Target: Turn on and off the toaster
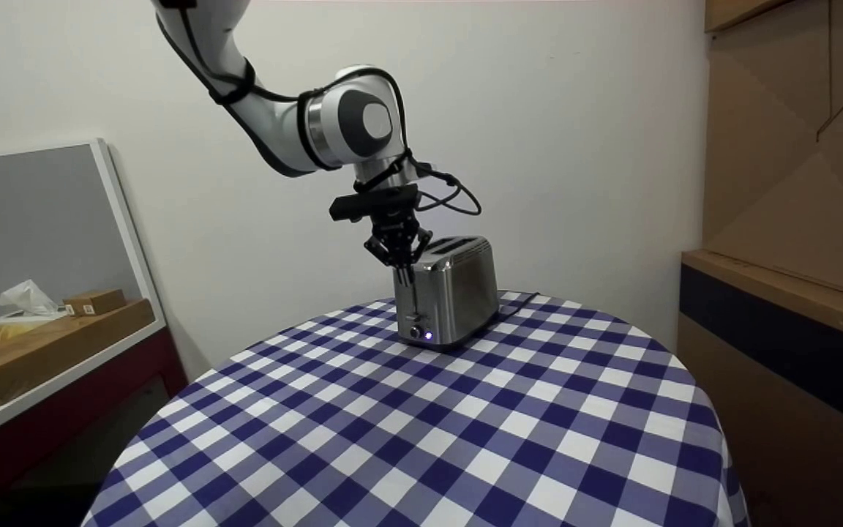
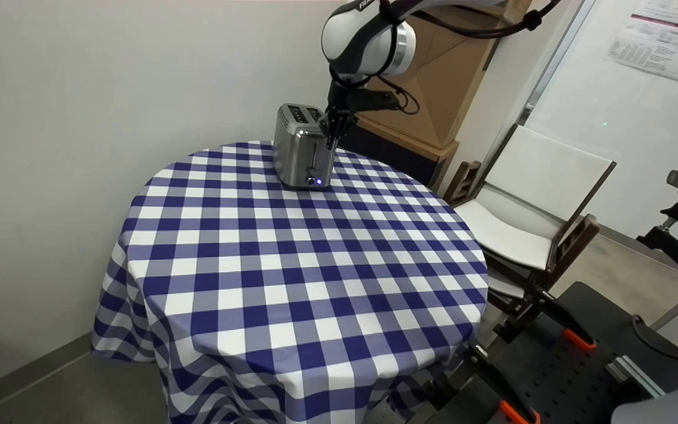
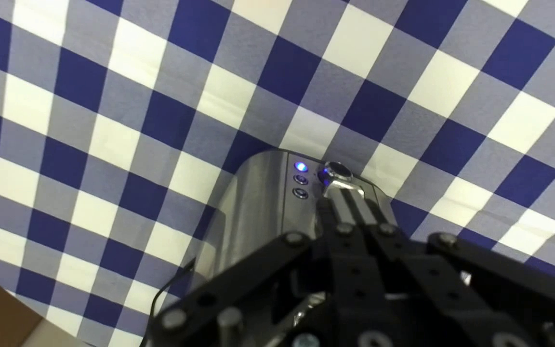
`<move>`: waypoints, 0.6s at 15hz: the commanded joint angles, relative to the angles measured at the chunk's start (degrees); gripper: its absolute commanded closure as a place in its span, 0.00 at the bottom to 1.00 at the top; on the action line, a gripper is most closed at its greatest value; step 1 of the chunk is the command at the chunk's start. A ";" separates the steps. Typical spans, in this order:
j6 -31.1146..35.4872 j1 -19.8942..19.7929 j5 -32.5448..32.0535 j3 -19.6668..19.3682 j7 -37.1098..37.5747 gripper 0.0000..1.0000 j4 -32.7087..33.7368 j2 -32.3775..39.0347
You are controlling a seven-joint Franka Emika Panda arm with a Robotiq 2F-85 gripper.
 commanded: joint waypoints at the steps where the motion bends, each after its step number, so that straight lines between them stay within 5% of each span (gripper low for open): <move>1: 1.06 0.00 -0.02 -0.99 -0.56 1.00 -7.12 -5.37; 9: 13.57 2.74 -7.71 -6.65 0.58 1.00 -15.19 -5.34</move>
